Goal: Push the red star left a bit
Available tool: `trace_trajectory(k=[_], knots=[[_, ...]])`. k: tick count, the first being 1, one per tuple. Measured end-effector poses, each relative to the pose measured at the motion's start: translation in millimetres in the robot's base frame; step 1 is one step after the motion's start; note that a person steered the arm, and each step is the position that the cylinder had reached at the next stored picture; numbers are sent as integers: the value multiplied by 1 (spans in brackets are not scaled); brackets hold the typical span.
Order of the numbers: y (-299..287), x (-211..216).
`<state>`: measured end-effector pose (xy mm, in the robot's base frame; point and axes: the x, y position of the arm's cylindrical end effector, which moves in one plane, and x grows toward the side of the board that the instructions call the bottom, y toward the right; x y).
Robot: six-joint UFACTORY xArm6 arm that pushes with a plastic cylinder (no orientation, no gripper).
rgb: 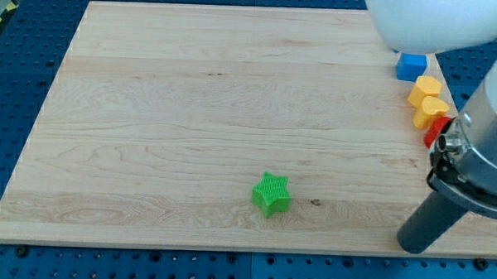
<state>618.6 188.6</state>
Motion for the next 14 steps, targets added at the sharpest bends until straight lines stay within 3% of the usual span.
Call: trace_trajectory(k=[2, 7, 8, 10, 12, 14], knots=[[83, 0], [148, -4], [156, -29], [120, -45], [130, -60], [83, -73]])
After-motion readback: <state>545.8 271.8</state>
